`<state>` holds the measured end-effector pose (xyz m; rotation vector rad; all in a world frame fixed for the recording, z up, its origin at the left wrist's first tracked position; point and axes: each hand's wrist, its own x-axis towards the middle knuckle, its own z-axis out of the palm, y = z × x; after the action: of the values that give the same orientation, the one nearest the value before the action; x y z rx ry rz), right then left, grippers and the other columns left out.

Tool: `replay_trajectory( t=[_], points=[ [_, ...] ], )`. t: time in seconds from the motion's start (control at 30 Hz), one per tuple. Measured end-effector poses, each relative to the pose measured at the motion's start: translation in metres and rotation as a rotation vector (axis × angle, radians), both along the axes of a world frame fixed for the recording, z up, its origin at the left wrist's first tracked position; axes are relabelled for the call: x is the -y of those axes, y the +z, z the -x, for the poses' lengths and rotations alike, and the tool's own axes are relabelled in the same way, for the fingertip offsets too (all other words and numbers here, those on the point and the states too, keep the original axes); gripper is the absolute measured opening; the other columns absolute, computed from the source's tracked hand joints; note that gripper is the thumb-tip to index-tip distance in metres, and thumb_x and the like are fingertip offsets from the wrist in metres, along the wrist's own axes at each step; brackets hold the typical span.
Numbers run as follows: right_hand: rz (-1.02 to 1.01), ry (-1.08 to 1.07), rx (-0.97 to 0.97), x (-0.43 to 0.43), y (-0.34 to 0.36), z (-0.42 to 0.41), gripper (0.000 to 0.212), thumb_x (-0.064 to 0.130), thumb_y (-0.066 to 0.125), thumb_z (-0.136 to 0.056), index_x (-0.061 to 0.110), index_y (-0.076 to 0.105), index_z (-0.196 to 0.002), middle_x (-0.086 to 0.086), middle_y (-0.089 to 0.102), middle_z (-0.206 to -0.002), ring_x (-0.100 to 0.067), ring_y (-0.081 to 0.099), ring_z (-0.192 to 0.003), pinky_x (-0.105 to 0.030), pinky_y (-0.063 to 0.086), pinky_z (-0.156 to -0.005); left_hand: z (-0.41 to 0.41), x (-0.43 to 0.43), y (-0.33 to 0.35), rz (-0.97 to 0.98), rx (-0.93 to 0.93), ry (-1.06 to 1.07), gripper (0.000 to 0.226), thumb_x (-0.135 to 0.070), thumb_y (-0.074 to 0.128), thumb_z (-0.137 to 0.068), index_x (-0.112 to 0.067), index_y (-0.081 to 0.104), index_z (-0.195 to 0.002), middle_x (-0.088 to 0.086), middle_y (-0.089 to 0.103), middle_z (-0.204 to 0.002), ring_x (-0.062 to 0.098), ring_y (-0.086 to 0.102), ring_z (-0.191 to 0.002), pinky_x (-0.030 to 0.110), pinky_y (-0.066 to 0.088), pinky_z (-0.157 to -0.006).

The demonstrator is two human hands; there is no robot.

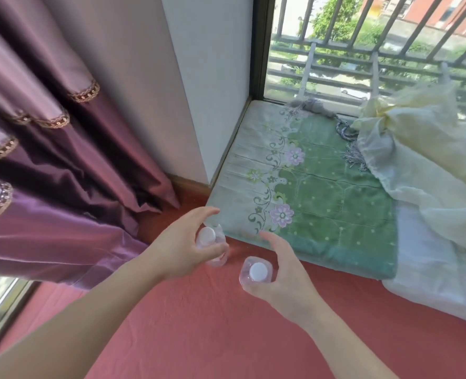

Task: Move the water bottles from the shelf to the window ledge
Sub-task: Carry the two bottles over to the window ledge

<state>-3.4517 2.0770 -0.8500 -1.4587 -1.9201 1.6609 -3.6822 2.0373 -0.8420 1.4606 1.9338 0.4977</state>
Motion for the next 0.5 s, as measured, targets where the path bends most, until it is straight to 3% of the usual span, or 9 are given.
replay_trajectory(
  t=[0.07,0.2,0.33,0.5],
  points=[
    [-0.021,0.005,0.003,-0.006,0.025,-0.005,0.087,0.020,0.086,-0.072,0.045,0.036,-0.138,0.030,0.039,-0.136,0.029,0.039,-0.113,0.002,0.037,-0.085,-0.004,-0.004,0.022,0.001,-0.033,-0.025,0.077,-0.058,0.067,-0.081,-0.033,0.038,-0.148,-0.018,0.035,-0.154,-0.002,0.032,-0.139,0.020,0.024,-0.113],
    [-0.077,-0.010,0.047,-0.014,0.082,-0.015,0.085,0.018,0.082,-0.072,0.043,0.037,-0.140,0.026,0.039,-0.138,0.012,0.036,-0.124,-0.012,0.031,-0.101,-0.014,-0.006,0.076,0.016,-0.056,-0.068,0.083,-0.072,0.048,-0.077,-0.036,0.033,-0.151,-0.017,0.026,-0.160,-0.003,0.020,-0.145,0.026,0.017,-0.121],
    [-0.119,-0.047,0.073,-0.014,0.154,-0.021,0.081,0.019,0.082,-0.075,0.035,0.040,-0.142,0.021,0.041,-0.136,0.003,0.037,-0.126,-0.018,0.027,-0.103,-0.024,0.001,0.144,-0.013,-0.107,-0.086,0.064,-0.048,0.052,-0.097,-0.031,0.028,-0.154,-0.013,0.022,-0.162,0.000,0.015,-0.148,0.021,0.010,-0.120],
    [-0.179,-0.057,0.109,-0.010,0.268,-0.027,0.075,0.023,0.077,-0.082,0.032,0.040,-0.146,0.024,0.041,-0.137,0.007,0.038,-0.126,-0.017,0.027,-0.106,-0.035,0.008,0.250,-0.015,-0.174,-0.151,0.060,-0.036,0.047,-0.101,-0.022,0.027,-0.156,-0.004,0.023,-0.163,0.008,0.016,-0.150,0.024,0.009,-0.122]
  ],
)
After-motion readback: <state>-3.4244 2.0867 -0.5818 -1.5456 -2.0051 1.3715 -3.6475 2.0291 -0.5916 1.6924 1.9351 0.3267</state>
